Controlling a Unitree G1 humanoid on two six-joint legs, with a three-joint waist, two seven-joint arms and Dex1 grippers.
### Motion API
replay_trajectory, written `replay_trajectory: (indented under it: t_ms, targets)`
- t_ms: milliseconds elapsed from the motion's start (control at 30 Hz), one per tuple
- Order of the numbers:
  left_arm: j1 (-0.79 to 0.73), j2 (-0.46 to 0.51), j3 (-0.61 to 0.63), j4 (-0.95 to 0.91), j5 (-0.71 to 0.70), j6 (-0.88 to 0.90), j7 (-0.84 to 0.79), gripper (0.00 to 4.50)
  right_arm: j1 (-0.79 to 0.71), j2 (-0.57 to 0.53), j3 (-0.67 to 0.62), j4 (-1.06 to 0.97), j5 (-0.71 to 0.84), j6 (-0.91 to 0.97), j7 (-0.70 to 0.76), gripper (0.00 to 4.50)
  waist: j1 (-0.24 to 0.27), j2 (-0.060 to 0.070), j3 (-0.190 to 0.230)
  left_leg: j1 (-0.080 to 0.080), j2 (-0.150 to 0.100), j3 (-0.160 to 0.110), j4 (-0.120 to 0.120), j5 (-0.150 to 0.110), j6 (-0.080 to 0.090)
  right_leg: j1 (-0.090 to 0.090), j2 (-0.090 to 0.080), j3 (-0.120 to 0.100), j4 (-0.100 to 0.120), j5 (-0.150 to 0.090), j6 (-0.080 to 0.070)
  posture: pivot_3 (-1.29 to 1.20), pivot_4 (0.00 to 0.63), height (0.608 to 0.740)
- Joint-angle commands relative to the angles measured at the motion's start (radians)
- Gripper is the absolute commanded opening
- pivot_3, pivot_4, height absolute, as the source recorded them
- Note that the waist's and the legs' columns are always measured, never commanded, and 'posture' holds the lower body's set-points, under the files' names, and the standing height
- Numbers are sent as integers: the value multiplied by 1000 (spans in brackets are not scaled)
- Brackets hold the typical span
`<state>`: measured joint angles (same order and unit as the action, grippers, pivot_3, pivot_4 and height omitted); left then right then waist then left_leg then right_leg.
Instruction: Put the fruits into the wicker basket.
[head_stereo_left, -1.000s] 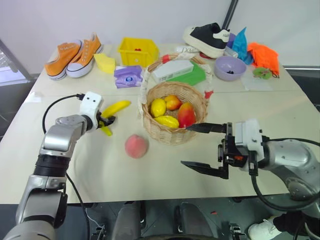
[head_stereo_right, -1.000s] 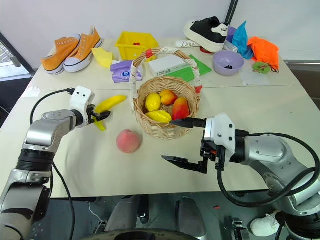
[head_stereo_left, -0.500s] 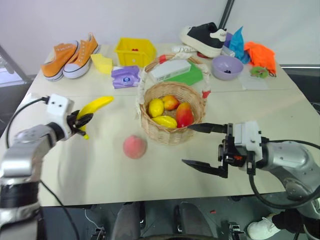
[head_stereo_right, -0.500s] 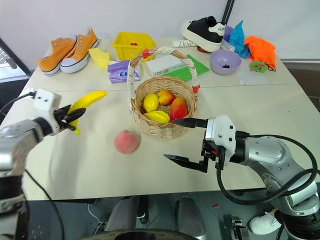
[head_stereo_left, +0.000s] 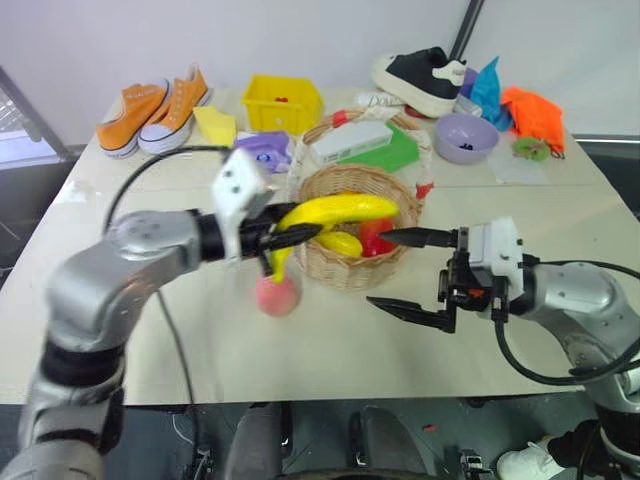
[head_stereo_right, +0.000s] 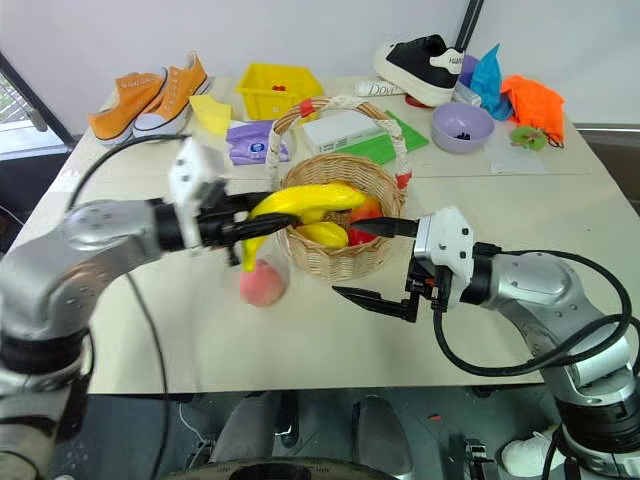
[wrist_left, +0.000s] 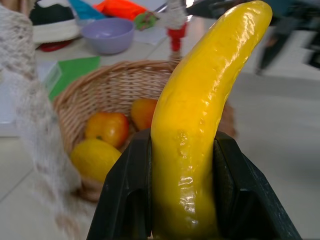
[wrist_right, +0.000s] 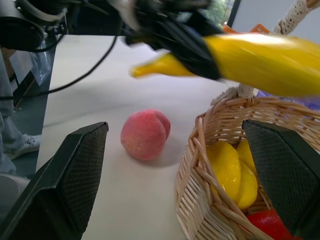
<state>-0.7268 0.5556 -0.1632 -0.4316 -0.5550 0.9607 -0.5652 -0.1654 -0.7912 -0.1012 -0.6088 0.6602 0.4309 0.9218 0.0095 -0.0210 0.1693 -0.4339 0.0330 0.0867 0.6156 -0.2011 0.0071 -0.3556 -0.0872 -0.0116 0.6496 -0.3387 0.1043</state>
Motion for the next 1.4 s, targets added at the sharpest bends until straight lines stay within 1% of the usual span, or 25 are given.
replay_trajectory:
  t_ms: [33,100,200,267,300,367,400,433,633,767,800,833,867,900,967,1067,1133,1233,1333,1400]
  targets:
    - [-98,-62,-80,112,120,10,90,967,15,-2,-28,-52,-1,-2,-27,4500,1,0,0,0,0,0,0,0,0,0,1,0,1,0,0,0,150,733]
    - [-128,-97,-86,161,146,7,109,967,32,-6,-32,-56,-10,-4,-32,4500,2,0,0,-1,0,-1,1,0,0,-1,4,0,1,-1,1,0,150,733]
    - [-140,-124,-110,194,175,-26,87,967,53,-11,-37,-65,-20,-7,-39,4500,-2,0,0,-2,0,-1,2,0,0,-1,4,0,1,-1,2,0,150,733]
    - [-133,-141,-98,194,167,-31,71,1999,55,-11,-36,-70,-21,-6,-43,4500,1,0,0,-2,0,-1,3,0,0,-1,4,0,2,-1,2,0,150,733]
    - [-130,-145,-92,192,166,-29,66,2352,56,-12,-36,-72,-22,-5,-45,4500,1,0,0,-2,0,-1,3,0,0,-1,4,0,2,-1,2,0,150,733]
    - [-123,-139,-77,177,161,-26,49,3247,53,-14,-34,-72,-22,-3,-47,4500,1,0,0,-3,1,-1,6,0,0,-1,4,0,3,-1,2,0,150,733]
    - [-117,-139,-44,164,137,-25,36,3824,53,-15,-32,-73,-23,-1,-48,4500,0,0,0,-3,1,-2,7,0,0,-1,4,0,3,-1,2,0,150,733]
    - [-110,-139,-13,152,115,-21,26,4261,52,-17,-29,-74,-23,2,-49,4500,-1,0,0,-3,1,-2,7,0,0,-1,4,1,4,0,3,0,150,733]
    - [5,-31,130,26,15,-63,-96,4261,50,-13,-5,-70,-27,8,-50,4500,-6,0,0,-3,2,-2,11,0,-1,-1,3,1,6,0,3,0,150,733]
    - [128,54,265,-88,-117,-4,-151,4261,44,-11,7,-55,-32,3,-40,4500,-8,0,0,-4,3,-2,11,0,-1,-1,2,0,6,0,3,0,150,733]
    - [185,94,309,-118,-150,24,-168,4261,36,-12,8,-48,-31,0,-33,4500,-8,0,0,-4,3,-2,11,0,-1,-1,2,0,6,0,3,0,150,733]
    - [250,142,344,-150,-168,41,-188,4387,27,-15,7,-43,-28,0,-26,4500,-9,0,0,-4,3,-2,11,0,-1,0,2,0,6,0,3,0,150,733]
    - [310,188,363,-181,-169,46,-203,4387,18,-18,4,-40,-22,2,-19,4500,-14,0,0,-4,3,-2,11,0,-1,0,1,0,6,0,3,0,150,733]
    - [372,238,365,-214,-138,38,-202,4387,9,-24,2,-39,-14,9,-11,4500,-20,0,0,-4,3,-2,11,0,-1,-1,1,0,6,0,3,0,150,733]
    - [460,295,359,-251,-92,28,-172,4387,2,-40,-3,-36,-4,21,10,4500,-21,0,0,-3,3,-2,11,0,-1,0,1,0,6,0,3,0,150,733]
    - [572,338,322,-282,-16,-7,-128,4387,-1,-58,-11,-21,-2,29,34,4500,-16,0,0,-3,2,-3,11,-1,-1,1,-1,-1,6,-1,1,0,150,733]
    - [611,339,280,-297,25,-24,-96,4387,-2,-66,-11,-5,-9,24,47,4500,-17,0,0,-3,1,-3,11,-1,0,1,-2,-1,5,-2,-1,0,150,733]
    - [590,297,193,-302,63,-25,-40,4387,-11,-68,-6,6,-13,22,59,4500,-15,0,0,-4,1,-3,11,-3,-2,0,-3,-1,4,-2,-3,0,150,733]
    - [544,282,104,-274,121,-27,-9,4387,-23,-63,-2,7,-9,26,61,4500,-20,0,0,-5,1,-3,11,-3,-2,-1,-3,-1,4,-2,-3,0,150,733]
    - [495,238,50,-238,135,-4,18,4387,-26,-59,1,-2,-5,32,58,4500,-20,1,0,-6,1,-3,10,-2,0,-2,-3,-1,4,-2,-3,0,150,733]
